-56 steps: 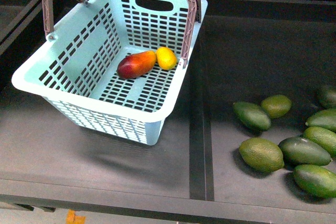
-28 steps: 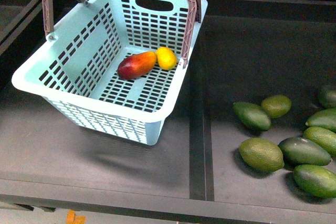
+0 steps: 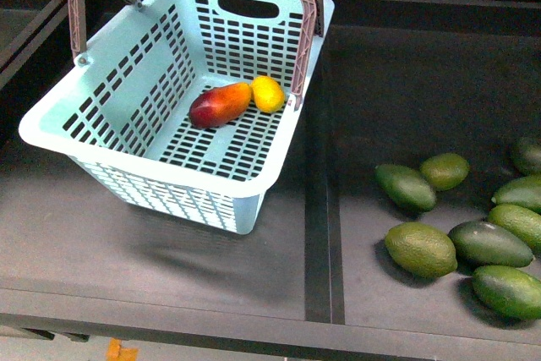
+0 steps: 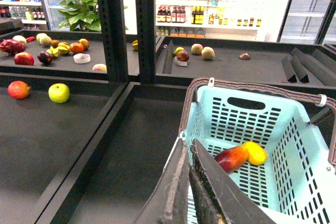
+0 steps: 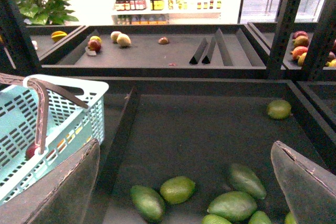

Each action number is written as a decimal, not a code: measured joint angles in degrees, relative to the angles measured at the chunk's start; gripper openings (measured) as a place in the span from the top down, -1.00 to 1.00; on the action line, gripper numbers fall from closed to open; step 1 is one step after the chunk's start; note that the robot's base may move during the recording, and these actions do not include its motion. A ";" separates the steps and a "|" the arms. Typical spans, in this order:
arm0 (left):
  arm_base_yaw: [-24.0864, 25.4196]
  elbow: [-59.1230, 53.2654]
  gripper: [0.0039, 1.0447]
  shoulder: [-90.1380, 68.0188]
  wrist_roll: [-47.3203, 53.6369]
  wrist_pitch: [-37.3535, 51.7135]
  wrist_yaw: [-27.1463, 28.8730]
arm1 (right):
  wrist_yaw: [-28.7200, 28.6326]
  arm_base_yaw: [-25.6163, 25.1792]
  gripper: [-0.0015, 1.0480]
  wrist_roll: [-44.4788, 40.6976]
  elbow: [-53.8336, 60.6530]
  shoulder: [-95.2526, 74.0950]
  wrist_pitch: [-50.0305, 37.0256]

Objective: Pick lemon and mango into basket

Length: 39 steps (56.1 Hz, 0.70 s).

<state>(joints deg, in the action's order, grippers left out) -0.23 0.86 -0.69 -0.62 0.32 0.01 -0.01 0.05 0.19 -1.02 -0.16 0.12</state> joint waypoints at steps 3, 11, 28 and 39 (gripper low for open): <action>0.00 0.00 0.94 0.17 0.00 -0.11 0.02 | 0.02 0.00 -0.83 0.00 0.00 0.00 0.00; 0.00 0.00 0.94 0.33 0.00 -0.24 0.00 | 0.02 0.00 -0.83 0.00 0.00 0.00 0.00; 0.00 0.00 0.94 0.33 0.00 -0.24 0.00 | 0.02 0.00 -0.83 0.00 0.00 0.00 0.00; 0.00 0.00 0.85 0.33 -0.02 -0.24 0.02 | 0.00 0.00 -0.83 0.00 0.00 0.00 0.00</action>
<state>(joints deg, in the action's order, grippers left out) -0.23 0.86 -0.36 -0.64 0.08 0.03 -0.01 0.05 0.19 -1.02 -0.16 0.12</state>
